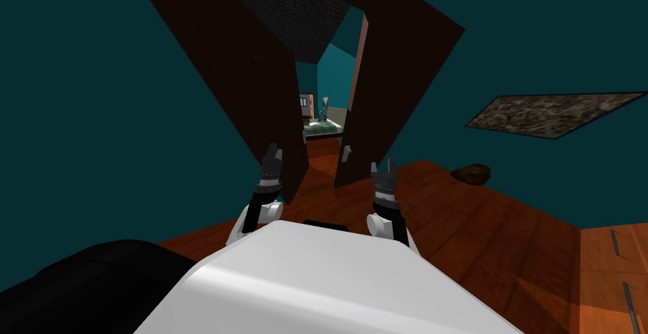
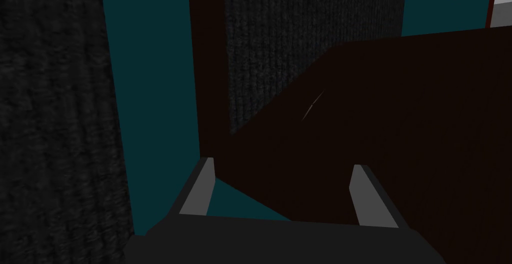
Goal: Push the door open
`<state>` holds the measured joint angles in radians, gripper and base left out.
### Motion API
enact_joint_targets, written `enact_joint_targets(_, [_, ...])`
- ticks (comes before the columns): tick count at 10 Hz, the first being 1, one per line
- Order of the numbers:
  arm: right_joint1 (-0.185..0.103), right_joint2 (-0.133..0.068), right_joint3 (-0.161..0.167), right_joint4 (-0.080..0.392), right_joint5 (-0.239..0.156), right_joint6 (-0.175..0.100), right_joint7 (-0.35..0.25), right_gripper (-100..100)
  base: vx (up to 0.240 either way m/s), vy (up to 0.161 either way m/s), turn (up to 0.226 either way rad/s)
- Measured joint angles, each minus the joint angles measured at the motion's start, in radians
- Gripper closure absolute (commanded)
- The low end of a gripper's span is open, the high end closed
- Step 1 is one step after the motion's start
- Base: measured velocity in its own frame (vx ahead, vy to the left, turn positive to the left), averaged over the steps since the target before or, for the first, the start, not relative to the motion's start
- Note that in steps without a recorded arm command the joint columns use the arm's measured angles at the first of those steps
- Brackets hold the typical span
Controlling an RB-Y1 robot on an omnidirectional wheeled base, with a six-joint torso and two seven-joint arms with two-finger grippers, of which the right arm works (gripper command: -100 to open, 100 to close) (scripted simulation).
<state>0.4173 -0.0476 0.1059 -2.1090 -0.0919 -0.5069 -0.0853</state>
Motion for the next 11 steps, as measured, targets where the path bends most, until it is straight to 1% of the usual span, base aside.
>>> enact_joint_targets(1, [-0.008, 0.0, 0.011, 0.022, 0.006, 0.008, 0.004, -100, 0.073, -0.102, 0.079])
enact_joint_targets(2, [-0.029, -0.001, 0.015, 0.057, 0.01, 0.017, 0.006, -100, 0.086, -0.119, 0.077])
enact_joint_targets(3, [-0.036, -0.008, 0.019, 0.072, 0.012, 0.032, 0.005, -100, 0.09, -0.124, 0.08])
enact_joint_targets(4, [-0.052, -0.011, 0.023, 0.099, 0.015, 0.042, 0.005, -100, 0.06, -0.064, 0.04])
enact_joint_targets(5, [-0.057, -0.015, 0.024, 0.116, 0.016, 0.045, 0.004, -100, 0.049, -0.053, 0.048])
enact_joint_targets(6, [-0.072, -0.012, 0.03, 0.14, 0.021, 0.053, 0.007, -100, 0.075, -0.082, 0.088])
enact_joint_targets(7, [-0.089, -0.015, 0.033, 0.167, 0.023, 0.065, 0.008, -100, 0.099, -0.103, 0.094])
enact_joint_targets(9, [-0.116, -0.023, 0.044, 0.245, 0.03, 0.063, 0.007, -100, 0.081, -0.104, 0.102])
enact_joint_targets(10, [-0.136, -0.026, 0.046, 0.277, 0.033, 0.076, 0.006, -100, 0.087, -0.095, 0.095])
enact_joint_targets(11, [-0.146, -0.03, 0.052, 0.3, 0.036, 0.09, 0.006, -100, 0.093, -0.104, 0.076])
